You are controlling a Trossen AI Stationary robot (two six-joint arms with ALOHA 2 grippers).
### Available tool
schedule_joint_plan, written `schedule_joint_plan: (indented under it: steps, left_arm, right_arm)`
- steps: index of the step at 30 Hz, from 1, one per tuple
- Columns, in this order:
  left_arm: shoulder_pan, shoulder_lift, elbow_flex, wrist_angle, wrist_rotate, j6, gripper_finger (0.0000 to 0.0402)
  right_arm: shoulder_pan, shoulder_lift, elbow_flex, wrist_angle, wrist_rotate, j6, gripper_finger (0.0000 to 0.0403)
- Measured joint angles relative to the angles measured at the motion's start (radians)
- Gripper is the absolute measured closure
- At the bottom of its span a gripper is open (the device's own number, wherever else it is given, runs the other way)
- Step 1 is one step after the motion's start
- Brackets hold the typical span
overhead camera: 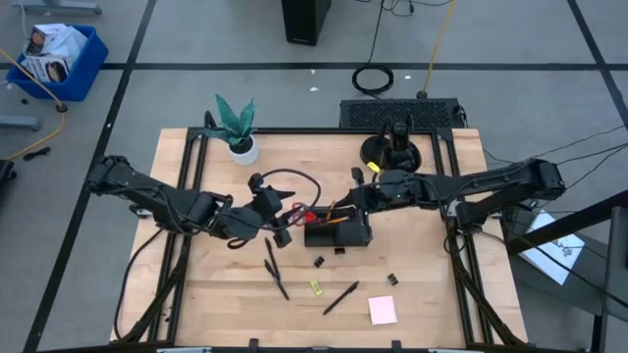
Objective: Pick and place office supplies into organizer
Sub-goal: Put the yellow pencil into the black desk organizer
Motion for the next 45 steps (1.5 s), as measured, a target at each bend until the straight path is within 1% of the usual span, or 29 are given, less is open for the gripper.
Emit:
schedule_joint_plan:
  steps: [3, 8, 23, 45]
  left_arm:
    - [0.0, 0.0, 0.0, -0.026, -0.018, -0.02, 0.022]
    - [0.0, 0.0, 0.0, -0.044, -0.034, -0.029, 0.022]
    - [0.038, 0.0, 0.0, -0.047, -0.035, -0.032, 0.022]
    - [0.039, 0.0, 0.0, -0.046, -0.035, -0.033, 0.022]
  right_arm:
    - [0.0, -0.001, -0.054, 0.064, 0.001, -0.015, 0.0392]
    - [0.0, 0.0, -0.094, 0.068, 0.033, -0.054, 0.0392]
    - [-0.019, -0.001, -0.097, 0.065, 0.03, -0.092, 0.0392]
    - [-0.019, -0.001, -0.097, 0.05, 0.03, -0.09, 0.0392]
